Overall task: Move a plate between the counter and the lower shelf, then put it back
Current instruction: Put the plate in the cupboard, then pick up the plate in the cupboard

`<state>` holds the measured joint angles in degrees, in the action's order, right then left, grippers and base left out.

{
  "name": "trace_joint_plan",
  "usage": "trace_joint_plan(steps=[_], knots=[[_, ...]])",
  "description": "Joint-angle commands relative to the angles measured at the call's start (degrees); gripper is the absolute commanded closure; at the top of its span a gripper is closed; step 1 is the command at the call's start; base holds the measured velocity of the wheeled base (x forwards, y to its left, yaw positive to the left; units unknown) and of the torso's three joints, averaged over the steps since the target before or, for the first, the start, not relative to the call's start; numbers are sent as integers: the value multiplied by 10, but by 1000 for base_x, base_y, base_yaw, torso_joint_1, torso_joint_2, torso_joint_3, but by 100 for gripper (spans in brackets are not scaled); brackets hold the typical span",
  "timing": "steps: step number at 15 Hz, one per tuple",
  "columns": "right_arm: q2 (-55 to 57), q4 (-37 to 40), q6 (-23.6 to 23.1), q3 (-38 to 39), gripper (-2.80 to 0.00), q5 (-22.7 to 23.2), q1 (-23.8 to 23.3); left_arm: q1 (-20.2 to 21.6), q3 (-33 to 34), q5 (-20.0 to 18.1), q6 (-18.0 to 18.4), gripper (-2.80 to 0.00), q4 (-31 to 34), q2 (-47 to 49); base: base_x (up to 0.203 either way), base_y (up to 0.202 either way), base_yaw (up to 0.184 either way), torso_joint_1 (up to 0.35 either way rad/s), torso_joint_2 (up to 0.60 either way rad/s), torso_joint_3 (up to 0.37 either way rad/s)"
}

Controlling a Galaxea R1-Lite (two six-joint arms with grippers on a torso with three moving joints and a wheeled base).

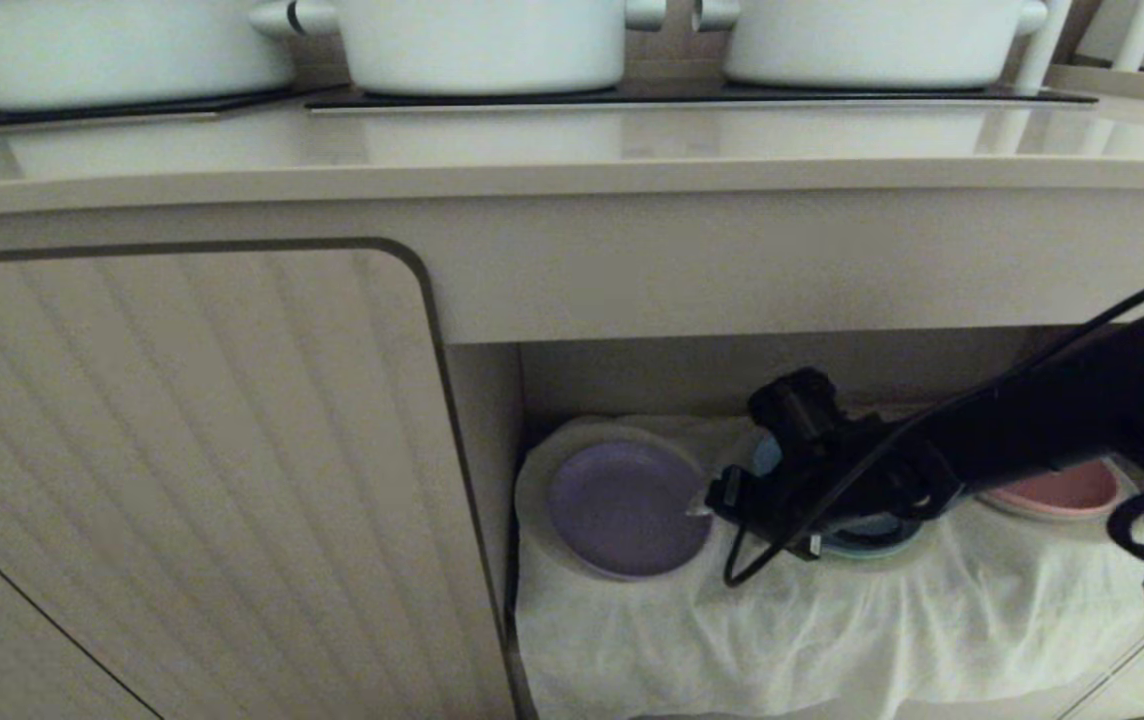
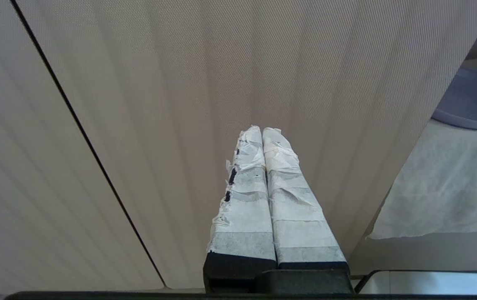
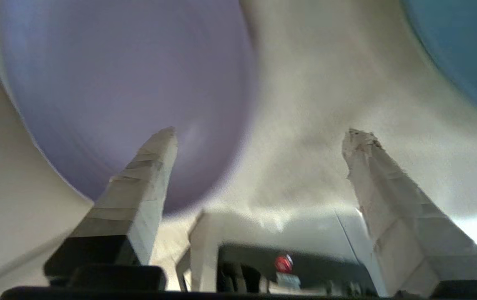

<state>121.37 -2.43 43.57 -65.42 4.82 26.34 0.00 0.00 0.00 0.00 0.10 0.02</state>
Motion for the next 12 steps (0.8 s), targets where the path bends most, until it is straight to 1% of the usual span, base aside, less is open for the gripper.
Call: trace_joint_plan(steps=[1,5,8,10,11,12], knots=[[-35,0,-1,32,-280,1,0,0,0,0,0,0,0,0,0,0,0,0,0,0],[-101,5,-43,95,-280,2,0,0,0,0,0,0,0,0,0,0,0,0,0,0],[-161,42,-94,134,-280,2,0,0,0,0,0,0,0,0,0,0,0,0,0,0],[-197,57,-116,161,-280,3,0,0,0,0,0,0,0,0,0,0,0,0,0,0],[-215,59,-122,177,0,3,1,0,0,0,0,0,0,0,0,0,0,0,0,0],[-232,60,-129,195,0,3,1,0,0,0,0,0,0,0,0,0,0,0,0,0]])
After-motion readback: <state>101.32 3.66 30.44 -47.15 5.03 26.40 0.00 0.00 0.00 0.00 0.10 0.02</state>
